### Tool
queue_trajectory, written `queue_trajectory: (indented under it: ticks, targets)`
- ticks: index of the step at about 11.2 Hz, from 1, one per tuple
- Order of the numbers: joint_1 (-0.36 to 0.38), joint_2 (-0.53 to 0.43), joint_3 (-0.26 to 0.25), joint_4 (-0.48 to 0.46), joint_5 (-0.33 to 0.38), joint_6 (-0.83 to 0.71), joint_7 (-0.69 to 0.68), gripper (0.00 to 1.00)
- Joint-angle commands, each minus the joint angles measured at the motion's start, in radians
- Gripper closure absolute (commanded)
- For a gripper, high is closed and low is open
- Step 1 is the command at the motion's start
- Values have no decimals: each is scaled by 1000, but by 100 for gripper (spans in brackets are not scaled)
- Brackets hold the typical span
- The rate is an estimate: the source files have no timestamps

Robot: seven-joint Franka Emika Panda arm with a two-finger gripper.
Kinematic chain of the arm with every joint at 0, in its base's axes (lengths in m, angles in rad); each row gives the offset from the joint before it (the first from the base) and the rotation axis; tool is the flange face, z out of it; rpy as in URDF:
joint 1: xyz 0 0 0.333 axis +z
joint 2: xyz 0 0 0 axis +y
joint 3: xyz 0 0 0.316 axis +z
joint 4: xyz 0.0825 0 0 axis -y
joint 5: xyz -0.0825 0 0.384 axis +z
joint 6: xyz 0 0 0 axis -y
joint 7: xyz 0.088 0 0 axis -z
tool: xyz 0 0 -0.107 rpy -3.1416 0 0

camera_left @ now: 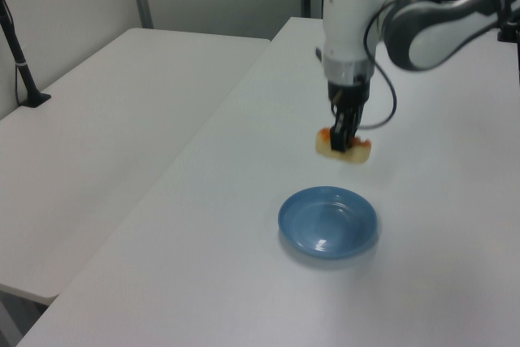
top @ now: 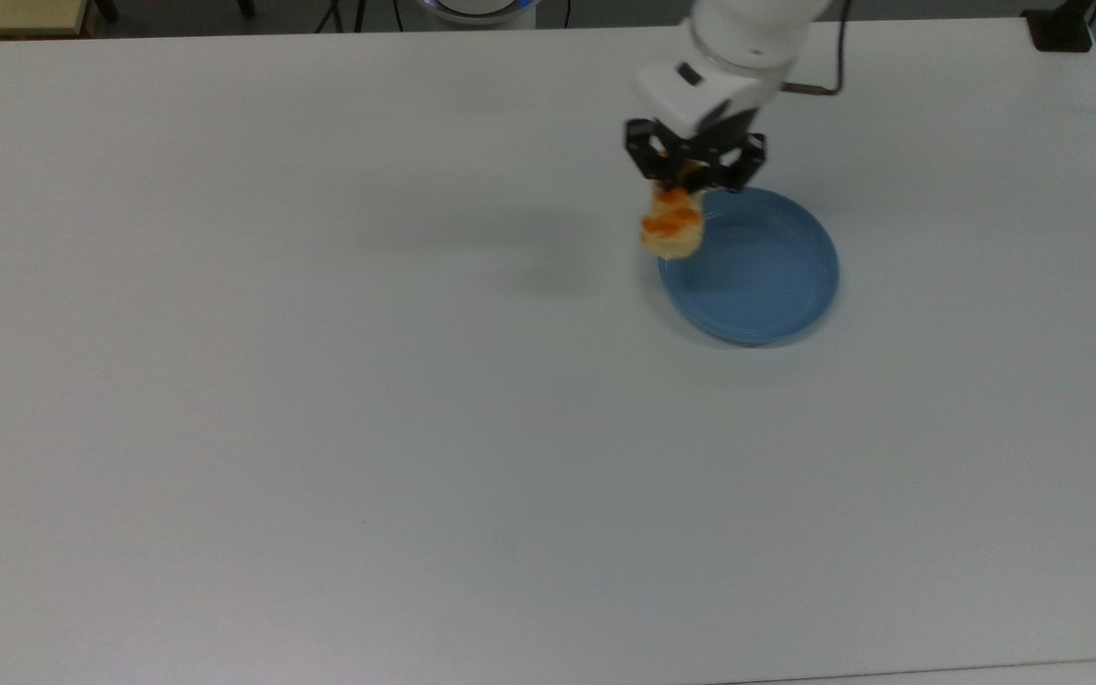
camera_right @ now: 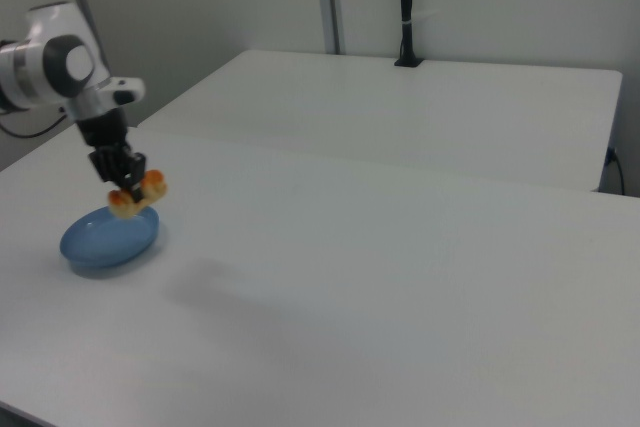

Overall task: Put the bread on the table
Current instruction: 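Lift the bread roll off the plate and carry it away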

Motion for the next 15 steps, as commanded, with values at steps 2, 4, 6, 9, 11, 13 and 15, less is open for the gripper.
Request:
queue_trajectory:
  ticks: [2,4,6,9,11,13,15]
  targets:
    - [-272,-106,-7,-41,-9,-133,-342,99]
    - [-434,-111,-9,-51,-12,-138,-533,99]
    - [-573,-99,-9,-77,-21,-113,-686,99]
    - [-728,-60,-10,-138,-90,12,-788,98]
    - [-785,-39,-12,-230,-156,207,-788,97]
    - [-812,-2,-32,-240,-211,291,-788,97]
    - [-814,48,-64,-239,-272,390,-782,98]
